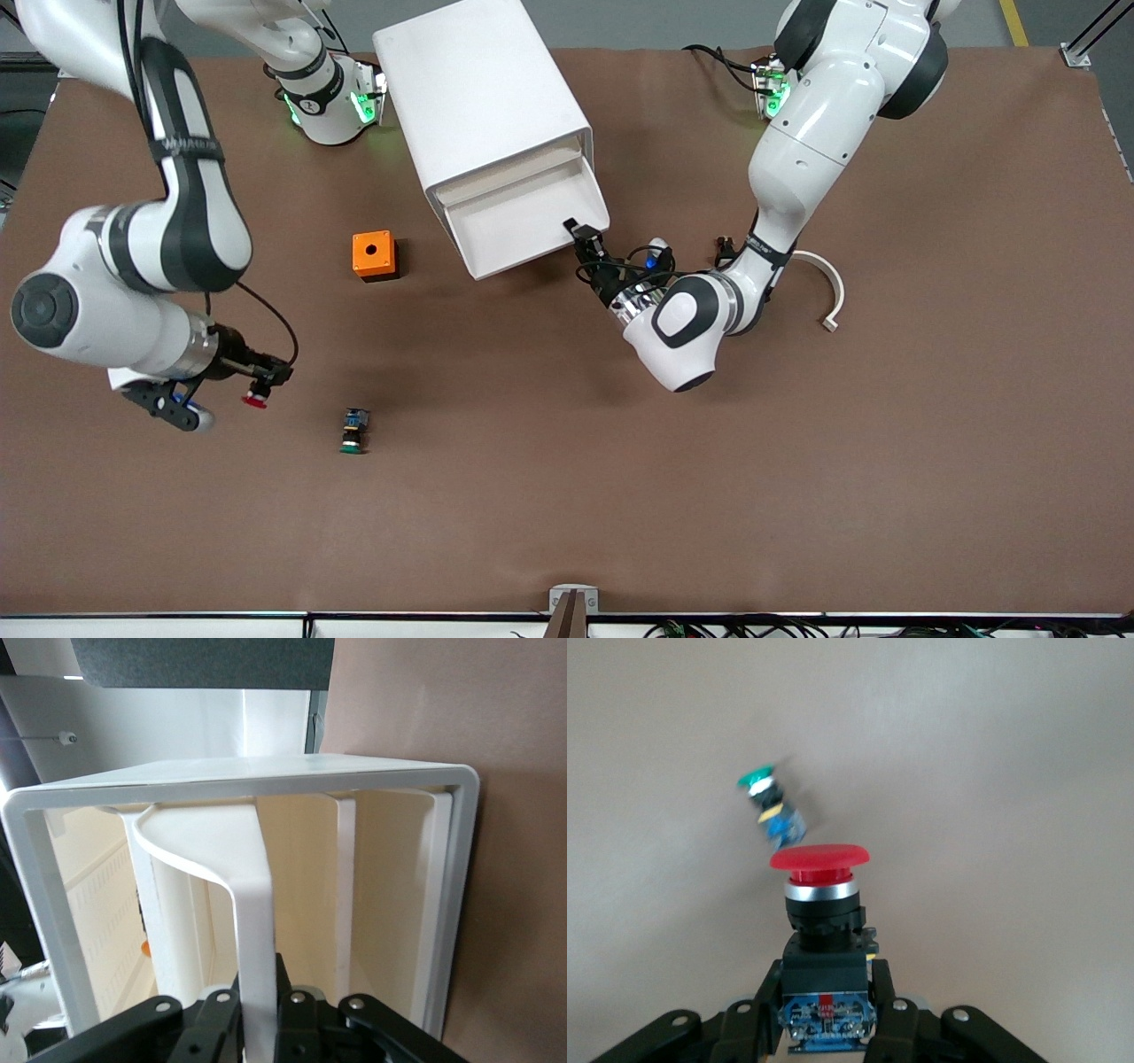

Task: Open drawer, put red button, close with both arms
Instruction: 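Pull the drawer open with the left gripper while the right gripper grasps the red button, then carry the red button into the open drawer with the right gripper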

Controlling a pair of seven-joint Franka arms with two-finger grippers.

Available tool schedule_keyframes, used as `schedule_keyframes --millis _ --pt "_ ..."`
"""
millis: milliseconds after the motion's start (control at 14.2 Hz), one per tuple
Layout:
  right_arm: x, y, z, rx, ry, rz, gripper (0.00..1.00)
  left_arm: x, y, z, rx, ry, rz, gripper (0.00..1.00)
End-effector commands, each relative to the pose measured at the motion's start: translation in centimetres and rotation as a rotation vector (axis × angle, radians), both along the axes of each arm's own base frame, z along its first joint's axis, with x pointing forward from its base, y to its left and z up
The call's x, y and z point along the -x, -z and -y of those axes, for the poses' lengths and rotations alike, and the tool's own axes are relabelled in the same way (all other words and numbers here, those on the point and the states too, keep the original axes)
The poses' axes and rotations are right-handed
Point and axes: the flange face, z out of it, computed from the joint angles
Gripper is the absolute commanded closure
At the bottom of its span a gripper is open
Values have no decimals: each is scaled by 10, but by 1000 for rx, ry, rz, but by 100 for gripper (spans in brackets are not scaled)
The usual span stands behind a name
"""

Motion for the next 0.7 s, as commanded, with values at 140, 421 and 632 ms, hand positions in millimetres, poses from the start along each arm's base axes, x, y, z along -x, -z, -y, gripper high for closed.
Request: schedule_keyframes --millis 140,421,632 --pt "84 -38 -94 20 183 -37 100 -26 4 -16 8 -96 27 90" --pt "137 -42 -208 77 293 -37 100 -30 -1 -15 32 -117 22 65" --pt "175 -38 -277 109 367 18 100 -39 -15 -11 131 -128 87 1"
